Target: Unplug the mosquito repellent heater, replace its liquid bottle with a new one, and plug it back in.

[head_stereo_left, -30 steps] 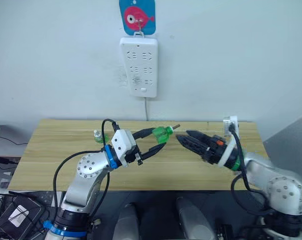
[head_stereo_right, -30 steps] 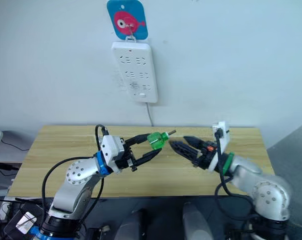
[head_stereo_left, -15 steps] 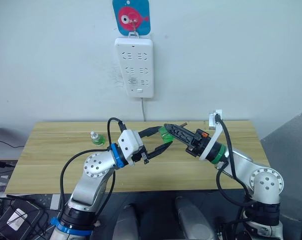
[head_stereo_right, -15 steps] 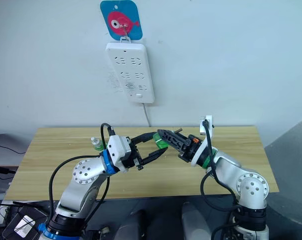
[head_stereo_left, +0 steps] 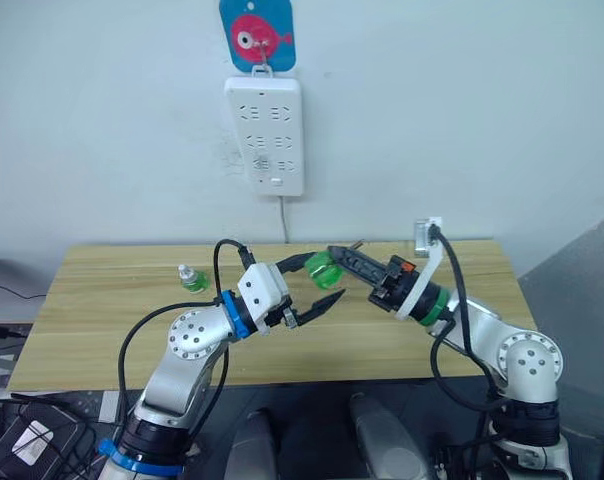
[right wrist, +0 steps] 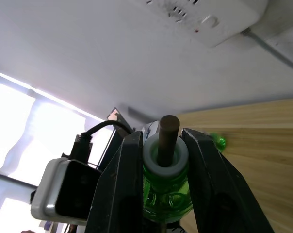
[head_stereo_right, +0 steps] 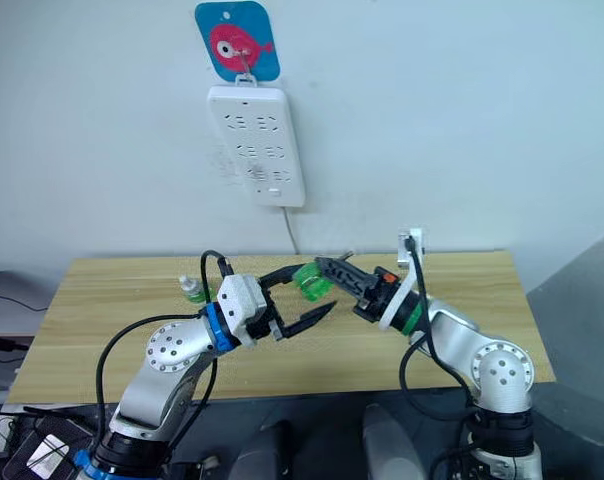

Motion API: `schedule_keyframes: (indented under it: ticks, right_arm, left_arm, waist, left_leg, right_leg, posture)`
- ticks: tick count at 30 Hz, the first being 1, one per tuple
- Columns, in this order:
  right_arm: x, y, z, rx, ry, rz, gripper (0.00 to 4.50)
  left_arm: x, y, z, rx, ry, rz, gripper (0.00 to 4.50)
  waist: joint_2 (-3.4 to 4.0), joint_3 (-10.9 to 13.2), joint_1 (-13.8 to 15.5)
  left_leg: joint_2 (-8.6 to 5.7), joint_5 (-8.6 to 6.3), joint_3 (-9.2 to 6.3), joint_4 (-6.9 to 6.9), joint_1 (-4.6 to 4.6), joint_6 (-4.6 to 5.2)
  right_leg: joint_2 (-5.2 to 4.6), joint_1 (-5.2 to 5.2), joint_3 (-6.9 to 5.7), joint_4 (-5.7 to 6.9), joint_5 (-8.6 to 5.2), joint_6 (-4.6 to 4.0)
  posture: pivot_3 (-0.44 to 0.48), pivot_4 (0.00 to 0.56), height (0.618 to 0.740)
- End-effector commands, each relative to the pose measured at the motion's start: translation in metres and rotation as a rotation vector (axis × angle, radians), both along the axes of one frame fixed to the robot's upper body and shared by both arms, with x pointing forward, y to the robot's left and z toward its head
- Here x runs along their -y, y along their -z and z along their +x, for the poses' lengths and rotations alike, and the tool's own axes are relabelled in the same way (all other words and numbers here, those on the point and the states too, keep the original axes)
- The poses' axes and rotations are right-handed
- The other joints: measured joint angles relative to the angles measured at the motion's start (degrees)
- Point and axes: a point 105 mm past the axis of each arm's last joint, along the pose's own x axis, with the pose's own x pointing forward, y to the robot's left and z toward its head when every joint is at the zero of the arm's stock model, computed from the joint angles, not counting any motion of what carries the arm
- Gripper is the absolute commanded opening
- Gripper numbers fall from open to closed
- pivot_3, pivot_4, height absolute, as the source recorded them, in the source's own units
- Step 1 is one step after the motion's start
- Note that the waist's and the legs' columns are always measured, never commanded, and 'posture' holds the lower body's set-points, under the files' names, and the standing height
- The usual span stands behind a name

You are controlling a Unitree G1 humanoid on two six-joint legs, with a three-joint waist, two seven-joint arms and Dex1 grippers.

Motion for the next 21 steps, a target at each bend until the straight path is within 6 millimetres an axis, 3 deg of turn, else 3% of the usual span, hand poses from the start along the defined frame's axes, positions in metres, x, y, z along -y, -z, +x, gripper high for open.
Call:
schedule_keyframes:
  ticks: [1, 5, 11, 15, 21]
  right_arm:
    - [0.009, 0.002, 0.013, 0.174, 0.052, -0.19, 0.83]
    - [0.018, 0.036, 0.051, 0.39, 0.225, -0.538, 0.83]
    - [0.023, 0.08, 0.097, 0.52, 0.386, -0.786, 0.83]
    - [0.028, 0.1, 0.121, 0.493, 0.448, -0.838, 0.83]
    - [0.033, 0.124, 0.13, 0.44, 0.433, -0.871, 0.83]
  left_arm:
    - [-0.03, 0.022, -0.002, -0.098, -0.079, 0.114, 4.5]
    - [-0.048, 0.035, -0.019, -0.17, -0.138, 0.15, 4.5]
    - [-0.04, 0.04, -0.039, -0.197, -0.143, 0.154, 4.5]
    - [-0.031, 0.037, -0.042, -0.194, -0.157, 0.133, 4.5]
    - [-0.034, 0.035, -0.041, -0.189, -0.195, 0.128, 4.5]
  waist:
    - [0.01, 0.0, -0.05]
    - [0.0, 0.0, 0.04]
    - [0.01, 0.0, 0.87]
    - [0.01, 0.01, 1.64]
    - [0.02, 0.02, 2.23]
  left_leg:
    - [0.0, 0.0, 0.02, 0.0, 0.0, 0.0]
    - [0.03, 0.0, 0.01, -0.01, 0.03, 0.0]
    - [0.01, 0.0, 0.09, -0.04, 0.02, -0.01]
    - [0.0, 0.0, 0.15, 0.0, 0.03, -0.01]
    - [-0.01, -0.01, 0.09, -0.06, 0.03, -0.01]
  right_leg:
    - [-0.01, -0.01, 0.01, -0.01, -0.01, 0.01]
    - [0.0, -0.05, -0.02, -0.02, -0.04, 0.06]
    - [-0.06, -0.07, 0.03, -0.05, 0.0, 0.0]
    - [-0.06, -0.06, 0.08, -0.02, 0.04, -0.07]
    - [-0.06, -0.05, 0.02, -0.01, 0.13, -0.22]
  posture:
    - [-0.175, 0.223, 0.74]
    - [-0.149, 0.229, 0.74]
    - [-0.115, 0.241, 0.74]
    - [-0.076, 0.25, 0.74]
    - [-0.054, 0.256, 0.74]
